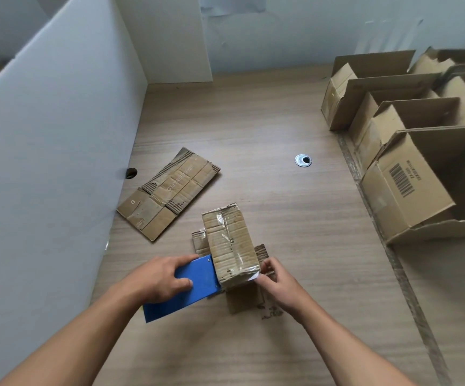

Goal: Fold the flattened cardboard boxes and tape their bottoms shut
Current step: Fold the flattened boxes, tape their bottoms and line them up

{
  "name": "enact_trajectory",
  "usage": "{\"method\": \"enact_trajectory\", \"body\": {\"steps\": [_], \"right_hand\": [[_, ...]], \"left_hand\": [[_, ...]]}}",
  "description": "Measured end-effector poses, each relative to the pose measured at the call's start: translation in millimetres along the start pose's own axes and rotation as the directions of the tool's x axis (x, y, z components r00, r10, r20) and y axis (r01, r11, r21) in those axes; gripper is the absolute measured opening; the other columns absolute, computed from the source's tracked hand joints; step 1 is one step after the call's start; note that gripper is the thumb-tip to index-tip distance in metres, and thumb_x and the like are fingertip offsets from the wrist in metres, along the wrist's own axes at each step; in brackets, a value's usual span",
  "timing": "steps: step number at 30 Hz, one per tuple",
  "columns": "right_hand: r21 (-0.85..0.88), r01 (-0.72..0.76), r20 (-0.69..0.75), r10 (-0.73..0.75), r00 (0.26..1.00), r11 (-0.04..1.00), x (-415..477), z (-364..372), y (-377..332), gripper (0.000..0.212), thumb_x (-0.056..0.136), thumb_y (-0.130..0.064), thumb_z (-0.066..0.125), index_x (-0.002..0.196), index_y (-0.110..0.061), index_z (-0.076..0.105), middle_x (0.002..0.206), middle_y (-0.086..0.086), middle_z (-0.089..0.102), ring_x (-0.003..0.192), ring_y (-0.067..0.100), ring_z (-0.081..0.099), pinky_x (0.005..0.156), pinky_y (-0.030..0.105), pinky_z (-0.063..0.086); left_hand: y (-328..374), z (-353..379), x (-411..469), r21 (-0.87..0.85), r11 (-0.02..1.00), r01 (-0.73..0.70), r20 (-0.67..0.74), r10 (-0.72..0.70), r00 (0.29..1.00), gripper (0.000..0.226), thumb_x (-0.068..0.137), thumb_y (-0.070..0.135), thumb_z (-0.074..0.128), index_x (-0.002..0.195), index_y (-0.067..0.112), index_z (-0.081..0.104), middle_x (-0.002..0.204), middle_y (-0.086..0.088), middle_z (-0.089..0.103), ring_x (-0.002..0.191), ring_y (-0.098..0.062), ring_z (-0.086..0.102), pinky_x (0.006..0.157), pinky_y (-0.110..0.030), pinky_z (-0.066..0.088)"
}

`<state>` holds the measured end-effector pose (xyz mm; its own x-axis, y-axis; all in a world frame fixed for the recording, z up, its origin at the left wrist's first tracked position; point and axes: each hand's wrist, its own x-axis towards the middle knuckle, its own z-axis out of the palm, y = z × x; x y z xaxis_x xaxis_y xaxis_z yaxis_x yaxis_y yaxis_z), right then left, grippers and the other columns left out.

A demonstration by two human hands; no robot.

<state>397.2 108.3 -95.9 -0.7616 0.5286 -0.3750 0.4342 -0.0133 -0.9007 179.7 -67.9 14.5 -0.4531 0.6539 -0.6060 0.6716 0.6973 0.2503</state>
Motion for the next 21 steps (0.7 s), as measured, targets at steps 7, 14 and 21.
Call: {"method": "enact_trajectory", "body": {"steps": [7, 14, 21], "right_hand": [[0.149, -0.063, 0.03, 0.059, 0.998, 0.987, -2, 1, -4, 0.028, 0.07, -0.047, 0.069, 0.085, -0.03, 0.053, 0.095, 0.0, 0.057, 0.078, 0.011, 0.052, 0.07, 0.03, 0.044], [0.196, -0.088, 0.069, 0.076, 0.995, 0.977, -7, 0, -8, 0.039, 0.069, -0.055, 0.071, 0.078, -0.025, 0.048, 0.078, -0.007, 0.052, 0.074, 0.011, 0.048, 0.07, 0.035, 0.046], [-0.34, 0.085, -0.124, -0.134, 0.983, 0.937, 6, 1, -1, 0.02, 0.088, -0.032, 0.074, 0.081, -0.021, 0.059, 0.085, -0.001, 0.061, 0.08, 0.017, 0.057, 0.069, 0.024, 0.04]], "left_hand": [[-1, 0, 0, -0.018, 1.0, -0.004, -0.001, 0.004, 1.0, 0.065, 0.087, 0.046, 0.059, 0.146, 0.052, 0.033, 0.135, 0.008, 0.057, 0.113, -0.014, 0.053, 0.098, -0.036, 0.046], [-3, 3, 1, -0.016, 1.0, -0.002, -0.009, 0.002, 1.0, 0.067, 0.086, 0.048, 0.059, 0.147, 0.052, 0.032, 0.137, 0.007, 0.057, 0.116, -0.015, 0.054, 0.098, -0.035, 0.046], [-3, 4, 1, -0.03, 1.0, -0.005, -0.01, 0.005, 1.0, 0.068, 0.086, 0.048, 0.059, 0.148, 0.051, 0.031, 0.138, 0.007, 0.056, 0.116, -0.015, 0.054, 0.099, -0.036, 0.045]]}}
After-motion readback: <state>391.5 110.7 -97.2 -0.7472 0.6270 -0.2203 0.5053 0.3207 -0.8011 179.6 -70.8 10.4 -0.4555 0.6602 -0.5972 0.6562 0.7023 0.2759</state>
